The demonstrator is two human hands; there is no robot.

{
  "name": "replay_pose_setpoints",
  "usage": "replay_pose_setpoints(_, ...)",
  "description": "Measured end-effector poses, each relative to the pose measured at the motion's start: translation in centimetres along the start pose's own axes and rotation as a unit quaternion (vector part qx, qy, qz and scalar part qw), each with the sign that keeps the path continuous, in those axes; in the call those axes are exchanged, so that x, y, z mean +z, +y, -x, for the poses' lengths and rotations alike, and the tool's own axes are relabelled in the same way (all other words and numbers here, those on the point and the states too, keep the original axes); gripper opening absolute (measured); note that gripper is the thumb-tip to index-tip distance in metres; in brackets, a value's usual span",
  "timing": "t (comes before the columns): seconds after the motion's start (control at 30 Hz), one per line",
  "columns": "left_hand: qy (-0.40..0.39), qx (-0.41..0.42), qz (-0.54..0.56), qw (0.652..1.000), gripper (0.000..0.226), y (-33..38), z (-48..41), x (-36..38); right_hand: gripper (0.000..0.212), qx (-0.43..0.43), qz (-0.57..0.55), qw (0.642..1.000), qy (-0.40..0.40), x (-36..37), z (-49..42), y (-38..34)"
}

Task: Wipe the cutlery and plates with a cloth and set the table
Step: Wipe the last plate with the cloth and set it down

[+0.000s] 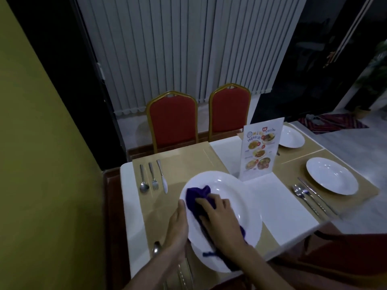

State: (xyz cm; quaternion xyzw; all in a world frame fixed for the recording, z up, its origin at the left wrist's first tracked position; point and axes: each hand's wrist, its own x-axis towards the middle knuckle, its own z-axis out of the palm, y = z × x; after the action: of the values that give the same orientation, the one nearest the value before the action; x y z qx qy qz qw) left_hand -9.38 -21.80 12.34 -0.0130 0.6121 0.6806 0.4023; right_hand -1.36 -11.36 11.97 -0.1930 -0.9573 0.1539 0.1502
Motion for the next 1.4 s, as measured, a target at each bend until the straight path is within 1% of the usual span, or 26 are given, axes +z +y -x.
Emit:
replay_pose_setpoints(0.07, 0.004, -0.025, -0.049, 0.998, 0.052, -0.2, -2.1, -0.5, 0.048, 0.003, -0.002, 1.0, 0.008, 1.4, -3.0, 0.2)
replay_pose_setpoints(0.1, 0.004, -0.038, -0.063, 0.997, 0.056, -0.2, -2.8, -1.0, 0.051, 0.007, 0.015, 1.0, 0.014, 1.5, -4.5, 0.7)
replay_pose_setpoints(0.17, 0.003, -0.05, -0.058, 0.997, 0.058, 0.5, -4.4, -2.2, 0.064, 0.016, 0.087, 0.996, 0.014, 1.6, -7.5, 2.8)
replay_pose_setpoints(0.2, 0.012, -0.046, -0.06, 0.997, 0.058, 0.9, -5.8, -3.1, 0.07, 0.037, 0.114, 0.993, 0.007, 1.9, -9.1, 4.2)
replay_pose_setpoints(0.23, 0.023, -0.038, -0.069, 0.997, 0.058, 1.3, -7.0, -3.8, 0.072, 0.059, 0.132, 0.989, -0.001, 2.0, -10.3, 5.4)
replay_pose_setpoints(0.3, 0.035, -0.022, -0.077, 0.996, 0.051, 1.9, -9.1, -5.2, 0.061, 0.108, 0.13, 0.986, -0.005, 2.2, -11.8, 7.4)
replay_pose_setpoints(0.37, 0.046, -0.008, -0.068, 0.997, 0.046, 2.2, -11.5, -5.9, 0.045, 0.153, 0.091, 0.984, 0.002, 2.5, -12.5, 9.0)
replay_pose_setpoints(0.43, 0.041, -0.022, -0.029, 0.999, 0.049, 2.3, -15.4, -6.1, 0.04, 0.168, 0.057, 0.984, 0.016, 3.2, -13.1, 10.5)
replay_pose_setpoints(0.5, 0.025, -0.051, 0.046, 0.997, 0.049, 2.2, -19.4, -5.7, 0.039, 0.171, 0.039, 0.984, 0.027, 3.6, -13.5, 11.2)
replay_pose_setpoints(0.57, 0.052, -0.101, 0.126, 0.985, 0.047, 2.0, -23.4, -4.9, 0.038, 0.178, 0.023, 0.983, 0.022, 4.0, -13.9, 11.6)
replay_pose_setpoints(0.63, 0.091, -0.145, 0.194, 0.966, 0.047, 2.1, -26.5, -3.7, 0.038, 0.182, 0.016, 0.983, 0.011, 4.6, -14.2, 12.2)
replay_pose_setpoints(0.73, 0.144, -0.178, 0.228, 0.946, 0.048, 1.8, -29.8, -2.2, 0.038, 0.193, 0.014, 0.981, -0.002, 5.2, -14.4, 13.3)
replay_pose_setpoints(0.83, 0.187, -0.17, 0.241, 0.937, 0.044, 1.2, -31.1, -1.3, 0.037, 0.21, 0.003, 0.978, -0.008, 5.6, -14.3, 14.1)
replay_pose_setpoints(0.93, 0.211, -0.152, 0.23, 0.938, 0.044, 0.2, -32.3, -0.9, 0.038, 0.203, 0.0, 0.979, -0.015, 5.8, -14.4, 14.6)
replay_pose_setpoints(1.03, 0.25, -0.135, 0.163, 0.945, 0.048, -0.2, -32.3, -0.5, 0.039, 0.197, -0.007, 0.98, -0.03, 6.0, -14.3, 14.8)
replay_pose_setpoints(1.1, 0.3, -0.098, 0.047, 0.948, 0.05, 0.4, -30.7, 0.3, 0.038, 0.192, -0.014, 0.981, -0.034, 6.1, -14.2, 15.0)
replay_pose_setpoints(1.17, 0.336, -0.055, -0.06, 0.938, 0.051, 0.9, -29.1, 1.2, 0.039, 0.182, -0.019, 0.983, -0.033, 6.0, -14.0, 15.1)
replay_pose_setpoints(1.2, 0.335, -0.037, -0.096, 0.937, 0.053, 1.1, -28.5, 1.6, 0.039, 0.176, -0.021, 0.984, -0.032, 5.9, -13.9, 15.1)
replay_pose_setpoints(1.27, 0.304, 0.01, -0.188, 0.934, 0.059, 1.3, -27.5, 2.6, 0.039, 0.163, -0.026, 0.986, -0.025, 5.3, -13.4, 15.4)
replay_pose_setpoints(1.33, 0.254, 0.068, -0.307, 0.915, 0.064, 1.4, -26.4, 3.7, 0.037, 0.153, -0.032, 0.988, -0.015, 4.4, -12.9, 16.0)
replay_pose_setpoints(1.4, 0.201, 0.134, -0.385, 0.89, 0.067, 1.1, -25.2, 4.8, 0.037, 0.14, -0.033, 0.99, -0.004, 3.2, -12.0, 17.0)
